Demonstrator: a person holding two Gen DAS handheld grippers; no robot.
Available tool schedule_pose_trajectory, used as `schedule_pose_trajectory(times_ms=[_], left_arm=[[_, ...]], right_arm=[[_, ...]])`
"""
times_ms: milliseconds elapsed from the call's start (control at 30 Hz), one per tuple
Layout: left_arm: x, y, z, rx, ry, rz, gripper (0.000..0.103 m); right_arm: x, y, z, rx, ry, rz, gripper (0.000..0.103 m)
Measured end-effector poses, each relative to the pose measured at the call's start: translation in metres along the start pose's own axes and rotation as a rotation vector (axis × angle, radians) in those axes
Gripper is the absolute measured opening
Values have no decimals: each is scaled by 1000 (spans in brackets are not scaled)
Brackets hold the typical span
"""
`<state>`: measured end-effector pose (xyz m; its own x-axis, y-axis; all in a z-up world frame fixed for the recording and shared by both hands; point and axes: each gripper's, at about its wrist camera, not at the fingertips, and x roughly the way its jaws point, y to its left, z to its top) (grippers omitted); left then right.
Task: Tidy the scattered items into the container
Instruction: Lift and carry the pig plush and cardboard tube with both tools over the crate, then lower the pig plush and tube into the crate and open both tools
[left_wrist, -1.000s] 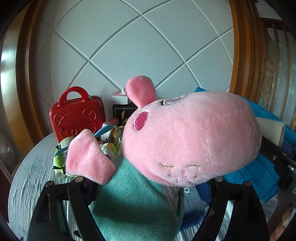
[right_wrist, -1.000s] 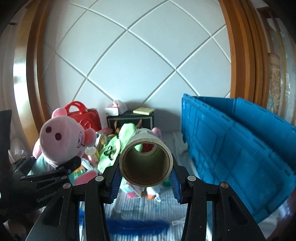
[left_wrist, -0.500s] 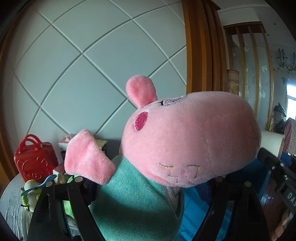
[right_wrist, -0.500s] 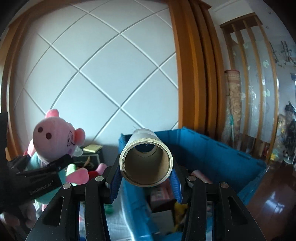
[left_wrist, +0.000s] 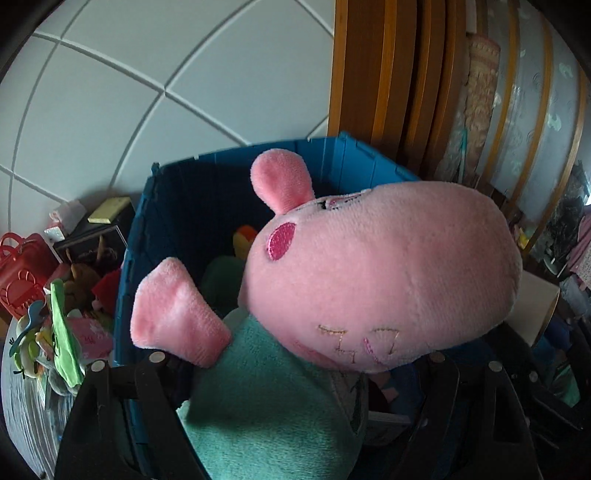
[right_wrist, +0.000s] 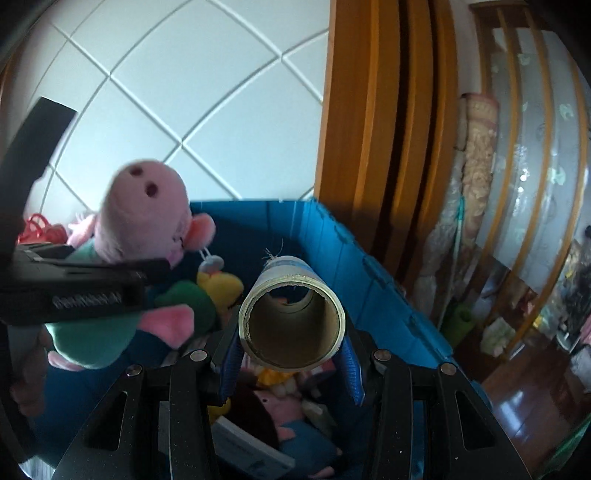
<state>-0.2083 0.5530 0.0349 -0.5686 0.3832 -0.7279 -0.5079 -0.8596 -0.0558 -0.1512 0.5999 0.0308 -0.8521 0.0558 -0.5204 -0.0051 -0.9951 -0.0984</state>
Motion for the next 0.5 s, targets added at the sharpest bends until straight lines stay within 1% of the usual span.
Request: schedule_pose_trajectory(times_ms=[100, 200, 333, 500], left_arm=[[21, -8, -5, 5, 113, -8, 84], [30, -8, -4, 0, 155, -7, 84], [33, -14, -8, 8, 169, -1, 84], [17, -16, -6, -2, 119, 35, 85]], right_arm=[[28, -8, 1, -1, 85, 33, 45], [47, -15, 8, -29, 150, 41, 45], [65, -16, 13, -59, 194, 33, 45], [72, -14, 25, -78, 196, 47, 45]])
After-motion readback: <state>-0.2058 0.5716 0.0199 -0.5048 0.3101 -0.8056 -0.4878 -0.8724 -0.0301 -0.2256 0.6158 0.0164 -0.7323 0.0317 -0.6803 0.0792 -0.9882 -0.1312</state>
